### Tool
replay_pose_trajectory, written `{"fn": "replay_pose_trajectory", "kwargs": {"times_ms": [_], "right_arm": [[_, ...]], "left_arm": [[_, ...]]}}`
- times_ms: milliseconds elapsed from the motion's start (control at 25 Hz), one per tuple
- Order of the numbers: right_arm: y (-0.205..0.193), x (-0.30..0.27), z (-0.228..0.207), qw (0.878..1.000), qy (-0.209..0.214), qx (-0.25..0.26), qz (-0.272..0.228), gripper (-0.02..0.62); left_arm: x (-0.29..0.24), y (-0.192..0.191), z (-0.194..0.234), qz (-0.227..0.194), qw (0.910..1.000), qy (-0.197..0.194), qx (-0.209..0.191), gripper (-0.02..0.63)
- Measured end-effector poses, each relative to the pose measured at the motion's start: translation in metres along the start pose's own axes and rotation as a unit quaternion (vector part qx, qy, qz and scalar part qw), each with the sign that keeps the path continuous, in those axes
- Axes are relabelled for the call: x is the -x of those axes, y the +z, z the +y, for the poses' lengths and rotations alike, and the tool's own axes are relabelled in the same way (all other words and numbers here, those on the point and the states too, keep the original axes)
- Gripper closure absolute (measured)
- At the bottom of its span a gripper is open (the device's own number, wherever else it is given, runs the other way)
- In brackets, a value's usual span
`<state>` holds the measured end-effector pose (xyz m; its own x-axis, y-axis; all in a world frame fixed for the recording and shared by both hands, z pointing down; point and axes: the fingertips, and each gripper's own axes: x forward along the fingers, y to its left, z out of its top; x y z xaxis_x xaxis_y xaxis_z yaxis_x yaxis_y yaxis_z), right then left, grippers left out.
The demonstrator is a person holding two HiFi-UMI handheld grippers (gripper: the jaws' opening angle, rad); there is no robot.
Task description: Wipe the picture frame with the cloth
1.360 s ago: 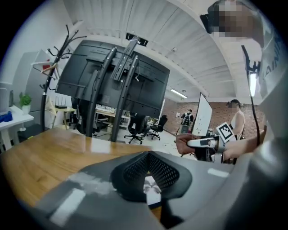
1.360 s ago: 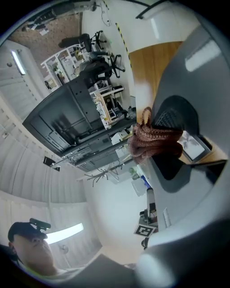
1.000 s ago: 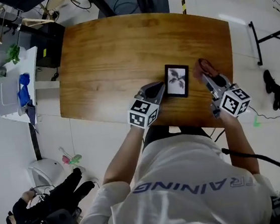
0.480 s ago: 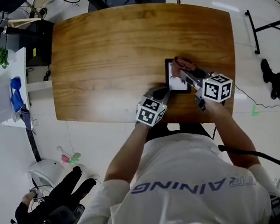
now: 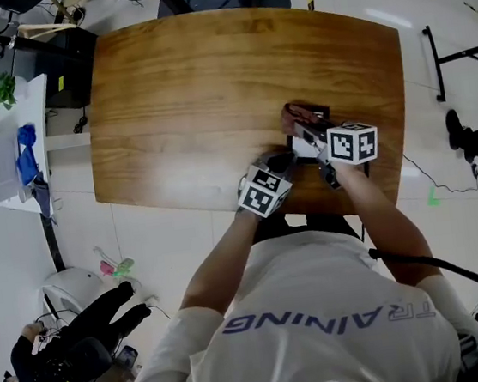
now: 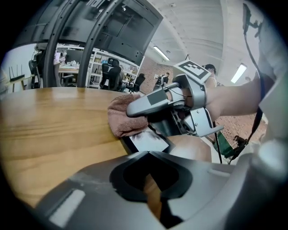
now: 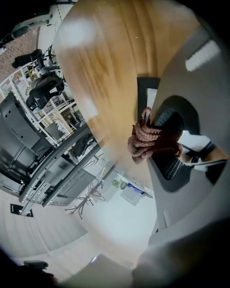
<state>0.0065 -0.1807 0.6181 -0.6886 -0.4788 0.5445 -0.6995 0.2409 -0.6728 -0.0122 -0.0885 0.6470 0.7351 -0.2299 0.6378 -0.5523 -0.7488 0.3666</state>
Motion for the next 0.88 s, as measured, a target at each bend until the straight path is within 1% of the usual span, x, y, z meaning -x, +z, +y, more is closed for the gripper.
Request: {"fn": "replay_pose_trajectory", "kwargs": {"times_ms": [80,280,480,560,720,880], "right_arm": [[-0.003,0.001,-0.007,1.0,-0.009,-0.002,0.003,0.482],[-0.001,0.014,-0.027,0.999,-0.029,-0.015,-0.005,0.482],[0.005,0.04,-0.047,0.998,-0.045,-0.04,-0.023,0.48],[0.007,0.052,-0.054,0.997,-0.052,-0.043,-0.03,0.48],[0.01,0.072,-0.066,0.996,-0.078,-0.027,-0.043,0.482],[0.013,0.08,-0.072,0.994,-0.099,0.002,-0.039,0.481]], "left_arm": [[-0.001,0.0,0.0,0.0,1.0,0.001,-0.003,0.6],[-0.002,-0.002,0.001,-0.005,1.0,0.004,0.006,0.6],[-0.001,-0.001,0.001,-0.001,1.0,0.008,-0.001,0.6],[-0.001,0.0,0.001,-0.003,1.0,0.008,0.0,0.6],[0.0,0.0,0.0,-0.006,0.9999,0.009,-0.004,0.6],[-0.001,-0.001,0.001,-0.007,0.9999,0.012,-0.008,0.6]]}}
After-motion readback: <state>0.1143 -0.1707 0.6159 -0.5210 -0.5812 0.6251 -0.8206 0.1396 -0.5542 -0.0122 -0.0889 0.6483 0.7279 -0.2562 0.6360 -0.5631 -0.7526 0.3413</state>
